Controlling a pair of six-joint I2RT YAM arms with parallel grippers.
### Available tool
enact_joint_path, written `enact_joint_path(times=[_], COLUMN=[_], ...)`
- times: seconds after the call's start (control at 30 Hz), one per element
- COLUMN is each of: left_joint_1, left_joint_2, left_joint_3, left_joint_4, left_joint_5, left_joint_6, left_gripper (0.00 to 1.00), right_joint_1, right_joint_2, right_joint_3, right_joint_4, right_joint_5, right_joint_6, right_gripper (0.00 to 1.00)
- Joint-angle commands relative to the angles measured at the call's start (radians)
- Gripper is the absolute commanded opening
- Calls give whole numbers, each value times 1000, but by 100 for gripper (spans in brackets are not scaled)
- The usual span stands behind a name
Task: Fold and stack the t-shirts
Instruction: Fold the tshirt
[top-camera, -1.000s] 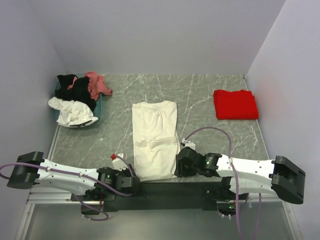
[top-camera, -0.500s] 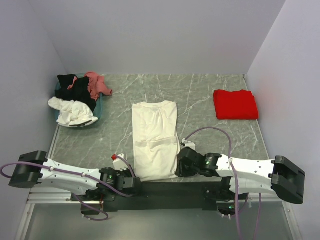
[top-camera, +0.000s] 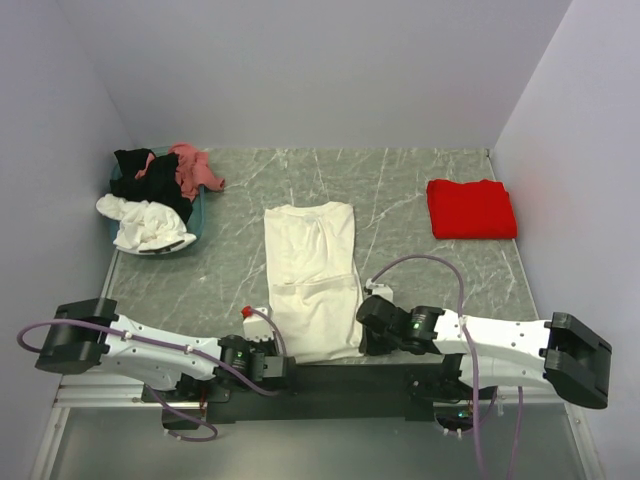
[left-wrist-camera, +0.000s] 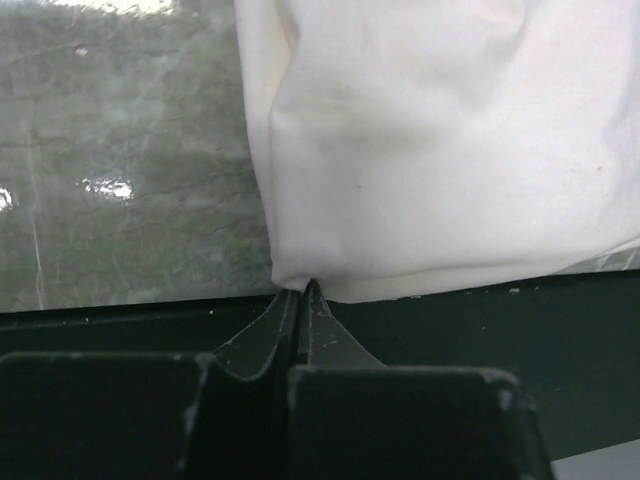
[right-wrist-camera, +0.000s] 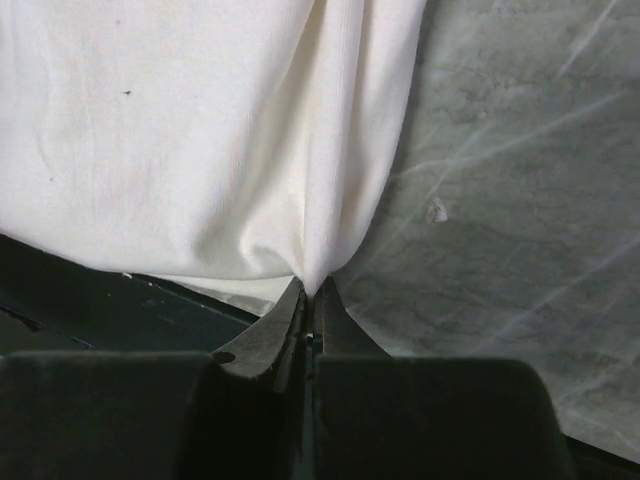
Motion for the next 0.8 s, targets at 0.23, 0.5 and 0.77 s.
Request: enact_joint_path(times=[0.23,0.5,0.77], left_joint_1=[2,-15,-72], left_joint_2=[-102,-261,-227], left_joint_3=[-38,-26,14], left_joint_4=[113,152,224], left_joint_5=[50,87,153], left_joint_6=[229,275,325], left_gripper=[0,0,0], right_joint_1=[23,67,113], right_joint_2=[-149,-241,-274], right_joint_3=[-8,-16,6], right_joint_4=[-154,-171,-189], right_joint_5=[-91,-180,-227], right_joint_6=[-18,9,16], right_gripper=[0,0,0])
